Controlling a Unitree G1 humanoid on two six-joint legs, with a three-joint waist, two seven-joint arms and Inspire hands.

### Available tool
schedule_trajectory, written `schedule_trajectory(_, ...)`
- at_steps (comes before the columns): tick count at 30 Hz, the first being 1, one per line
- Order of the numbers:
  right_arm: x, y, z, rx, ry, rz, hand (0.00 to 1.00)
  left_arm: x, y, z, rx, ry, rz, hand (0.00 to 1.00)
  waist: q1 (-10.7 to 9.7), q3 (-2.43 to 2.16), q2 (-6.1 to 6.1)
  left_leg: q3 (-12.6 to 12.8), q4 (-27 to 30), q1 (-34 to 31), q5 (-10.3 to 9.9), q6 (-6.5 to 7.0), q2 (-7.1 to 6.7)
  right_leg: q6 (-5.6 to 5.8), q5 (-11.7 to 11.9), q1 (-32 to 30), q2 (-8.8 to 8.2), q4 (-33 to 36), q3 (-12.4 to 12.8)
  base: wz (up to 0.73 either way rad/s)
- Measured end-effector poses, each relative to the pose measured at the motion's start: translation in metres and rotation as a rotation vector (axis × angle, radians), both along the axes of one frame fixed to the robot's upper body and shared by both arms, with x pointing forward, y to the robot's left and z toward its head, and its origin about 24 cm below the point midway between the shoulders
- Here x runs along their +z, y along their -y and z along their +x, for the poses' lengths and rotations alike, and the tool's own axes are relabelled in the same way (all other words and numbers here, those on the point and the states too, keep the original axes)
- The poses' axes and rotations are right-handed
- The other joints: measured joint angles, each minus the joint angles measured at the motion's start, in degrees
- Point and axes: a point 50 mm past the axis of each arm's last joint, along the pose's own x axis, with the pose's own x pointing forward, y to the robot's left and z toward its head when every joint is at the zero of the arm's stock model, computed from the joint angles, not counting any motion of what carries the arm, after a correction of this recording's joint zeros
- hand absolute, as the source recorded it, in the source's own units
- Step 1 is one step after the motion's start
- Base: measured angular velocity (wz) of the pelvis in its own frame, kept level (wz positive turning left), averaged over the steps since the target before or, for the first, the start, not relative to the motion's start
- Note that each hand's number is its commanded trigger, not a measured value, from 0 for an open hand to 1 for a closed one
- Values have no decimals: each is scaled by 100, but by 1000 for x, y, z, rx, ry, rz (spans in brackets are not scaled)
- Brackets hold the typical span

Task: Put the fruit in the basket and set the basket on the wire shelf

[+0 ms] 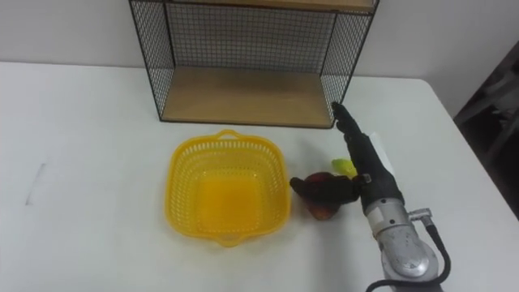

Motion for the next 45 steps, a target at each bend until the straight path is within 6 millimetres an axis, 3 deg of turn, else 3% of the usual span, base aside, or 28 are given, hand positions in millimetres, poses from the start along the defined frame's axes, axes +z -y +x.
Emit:
schedule_trajectory(6,-22,5,-10,-19,-100,-22,0,0,0,0,-14,-5,4,0,10,4,-31,-64,29,-62,0,0,2,-2,52,23,-3,-108,-56,5)
schedule_trajectory(24,-32,5,-13,10,-117,-126,0,-2,0,-3,-11,-28,5,0,-23,17,8,-142,-30,22,-3,-5,12,-9,68,166,-3,-188,-144,2)
schedule_trajectory(25,-32,5,-13,12,-118,-132,5,-2,0,-3,-12,-28,6,0,-23,16,11,-142,-27,22,-3,-5,11,-9,68,167,-3,-190,-142,0)
schedule_trajectory(26,-32,4,-13,14,-118,-139,31,-2,0,-3,-12,-26,7,0,-25,13,15,-142,-19,22,-3,-5,10,-9,68,170,-3,-189,-139,0)
schedule_trajectory(28,-32,4,-13,15,-118,-141,100,-1,-1,0,-13,-17,15,0,-28,13,17,-142,-11,22,-2,-5,10,-9,68,172,-3,-189,-137,0)
schedule_trajectory(37,-34,6,-13,30,-129,-224,100,0,-1,9,-20,10,18,0,-37,-19,85,-159,0,30,-2,-5,10,-13,70,175,-1,-164,-139,0)
schedule_trajectory(45,-33,9,-11,20,-124,-251,100,0,-1,10,-22,15,16,0,-30,-6,20,-177,-3,30,-2,-7,3,-12,69,173,-2,-186,-137,0)
